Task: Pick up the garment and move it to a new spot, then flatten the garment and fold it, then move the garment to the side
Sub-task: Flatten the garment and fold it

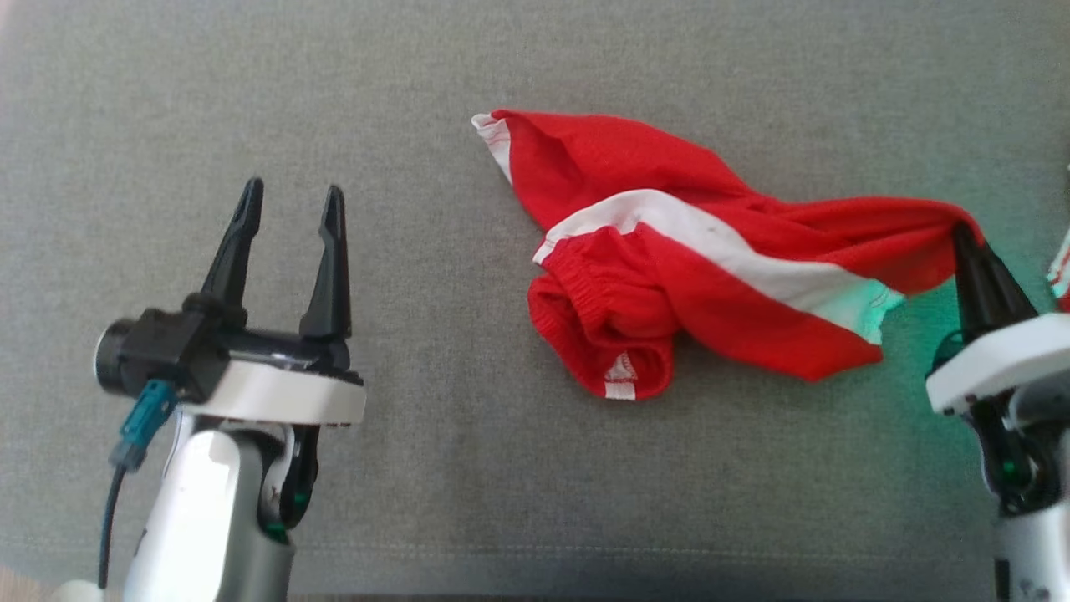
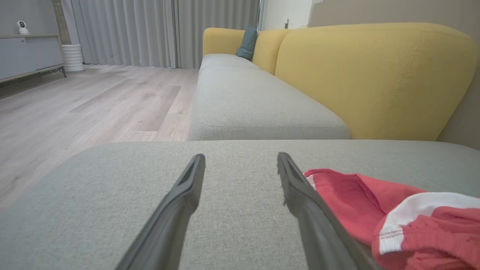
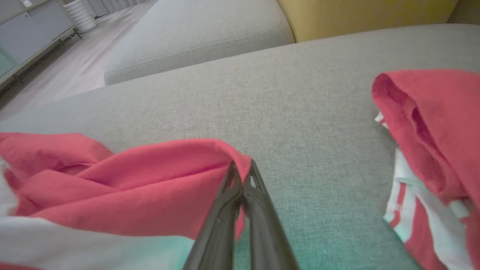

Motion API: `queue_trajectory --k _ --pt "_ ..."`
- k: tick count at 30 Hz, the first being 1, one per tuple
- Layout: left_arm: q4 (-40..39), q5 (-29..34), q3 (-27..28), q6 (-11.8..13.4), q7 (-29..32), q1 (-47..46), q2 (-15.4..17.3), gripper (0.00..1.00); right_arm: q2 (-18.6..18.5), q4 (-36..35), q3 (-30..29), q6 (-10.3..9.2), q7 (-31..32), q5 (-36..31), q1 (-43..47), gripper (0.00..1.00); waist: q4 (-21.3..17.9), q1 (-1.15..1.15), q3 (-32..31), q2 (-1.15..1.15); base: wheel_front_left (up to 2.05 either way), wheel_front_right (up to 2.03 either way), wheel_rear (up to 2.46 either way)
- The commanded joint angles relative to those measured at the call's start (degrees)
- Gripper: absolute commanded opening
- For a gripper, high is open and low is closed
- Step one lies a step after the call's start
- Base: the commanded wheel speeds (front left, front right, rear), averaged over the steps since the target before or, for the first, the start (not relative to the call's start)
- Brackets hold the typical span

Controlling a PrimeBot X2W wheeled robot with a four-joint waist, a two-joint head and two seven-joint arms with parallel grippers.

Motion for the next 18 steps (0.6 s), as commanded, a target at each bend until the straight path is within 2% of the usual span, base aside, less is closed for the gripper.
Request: queue_trajectory --k 1,2,3,4,5,11,15,18 --pt "-1.72 0.72 2.47 -0.27 -0.70 -1.76 0.30 1.00 -1.75 -0.34 1.19 -0.05 -1.31 0.08 -3.45 0.00 0.20 -0.01 1.05 0.00 0.00 0.00 0.00" --pt "-1.66 0.86 2.54 -0.37 -0.70 -1.90 0.24 1.00 -1.76 1.02 1.55 -0.05 -2.28 0.61 -4.30 0.00 0.18 -0.01 1.37 0.00 0.00 0.00 0.00" --pt "-1.55 0.93 2.60 -0.50 -0.70 -2.00 0.18 1.00 -2.01 2.46 1.95 -0.05 -3.21 0.76 -4.98 0.19 0.15 -0.01 1.54 0.00 0.00 0.00 0.00" --pt "-1.41 1.01 2.64 -0.62 -0.70 -2.04 0.12 1.00 -2.36 3.72 2.36 -0.05 -4.25 0.68 -5.52 0.63 0.15 -0.01 1.63 0.00 0.00 0.00 0.00" --pt "-1.31 1.11 2.72 -0.71 -0.70 -2.08 0.07 1.00 -2.49 4.76 2.71 -0.05 -5.35 0.85 -5.99 1.00 0.11 -0.01 1.68 0.00 0.00 0.00 0.00" --pt "-0.92 1.57 3.70 -0.83 -0.70 -1.45 -0.15 1.00 -3.81 5.91 4.07 -0.05 -13.96 -0.97 -6.93 1.00 -0.92 -0.01 0.52 0.00 0.00 0.00 0.00" --pt "-0.76 1.82 4.43 -0.68 -0.70 -0.52 -0.22 1.00 -4.64 2.40 5.26 -0.05 -18.44 -4.18 -6.49 1.00 -1.77 -0.01 -0.91 0.00 0.00 0.00 0.00" --pt "-0.63 2.05 4.78 -0.43 -0.70 0.42 -0.30 1.00 -4.01 -0.83 6.64 -0.05 -19.28 -6.59 -5.18 1.00 -2.22 -0.01 -2.30 0.00 0.00 0.00 0.00"
